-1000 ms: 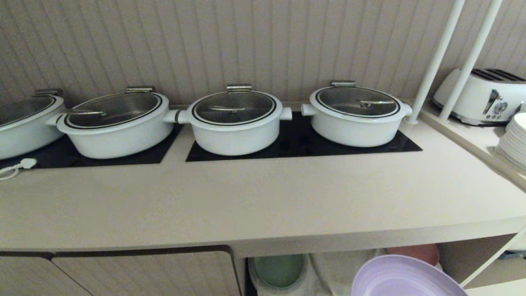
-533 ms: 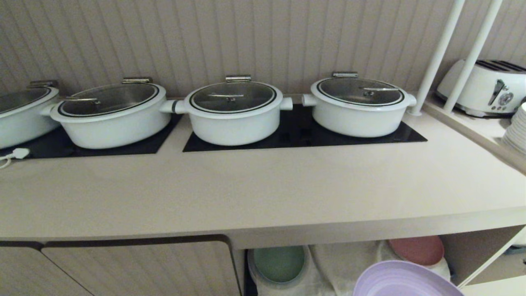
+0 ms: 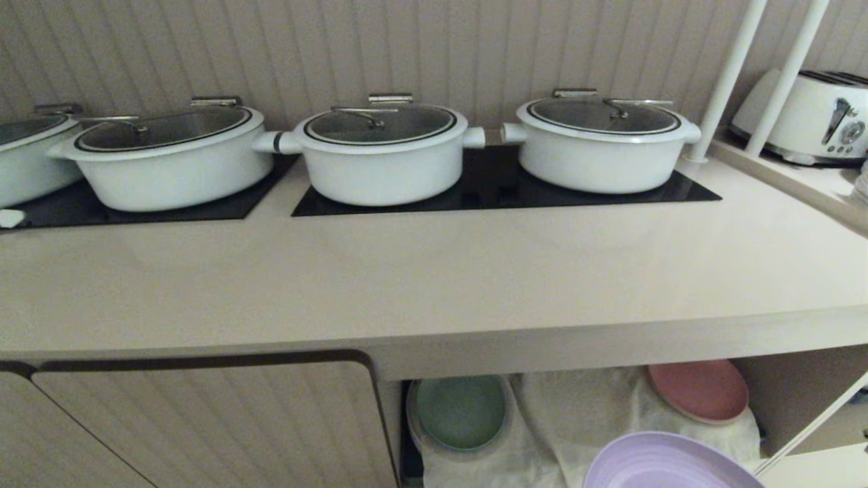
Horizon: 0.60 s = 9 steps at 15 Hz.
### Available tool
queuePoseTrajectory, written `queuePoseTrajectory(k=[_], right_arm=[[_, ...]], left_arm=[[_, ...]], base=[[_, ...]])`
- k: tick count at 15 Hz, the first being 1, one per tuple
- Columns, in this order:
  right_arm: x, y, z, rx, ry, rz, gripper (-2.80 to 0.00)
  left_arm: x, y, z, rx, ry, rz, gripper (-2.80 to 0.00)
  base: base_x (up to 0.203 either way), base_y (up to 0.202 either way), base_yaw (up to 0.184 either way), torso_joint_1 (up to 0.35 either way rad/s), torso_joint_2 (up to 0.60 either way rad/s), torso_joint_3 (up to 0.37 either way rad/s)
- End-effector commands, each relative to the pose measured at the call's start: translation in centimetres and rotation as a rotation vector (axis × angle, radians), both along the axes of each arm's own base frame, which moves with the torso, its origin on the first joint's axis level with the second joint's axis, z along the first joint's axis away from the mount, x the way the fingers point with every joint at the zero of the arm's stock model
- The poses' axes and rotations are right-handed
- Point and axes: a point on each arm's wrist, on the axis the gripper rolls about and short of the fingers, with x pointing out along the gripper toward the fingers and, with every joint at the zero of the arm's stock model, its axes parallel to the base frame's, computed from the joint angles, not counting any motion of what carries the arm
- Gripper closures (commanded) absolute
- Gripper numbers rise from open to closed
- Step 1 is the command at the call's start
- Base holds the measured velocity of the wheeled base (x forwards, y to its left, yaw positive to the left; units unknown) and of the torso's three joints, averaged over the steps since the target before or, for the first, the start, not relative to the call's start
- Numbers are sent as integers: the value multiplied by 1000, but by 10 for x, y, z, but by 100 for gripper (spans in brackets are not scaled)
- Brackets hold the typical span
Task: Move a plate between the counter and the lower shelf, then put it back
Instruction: Put the plate in the cupboard
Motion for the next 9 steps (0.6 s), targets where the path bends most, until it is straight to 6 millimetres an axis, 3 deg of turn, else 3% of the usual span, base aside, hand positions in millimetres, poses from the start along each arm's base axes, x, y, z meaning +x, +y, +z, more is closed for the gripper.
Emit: queuePoseTrajectory(k=[1,9], right_arm=[[-1,0,-1,0,8,-3,0],[-4,-1,0,4,-6,-2,0]], left_arm=[[0,0,0,-1,-1,1,0],[0,0,0,-1,-1,1,0]], base=[[0,0,0,-233,522,289],[0,0,0,-223,516,289]])
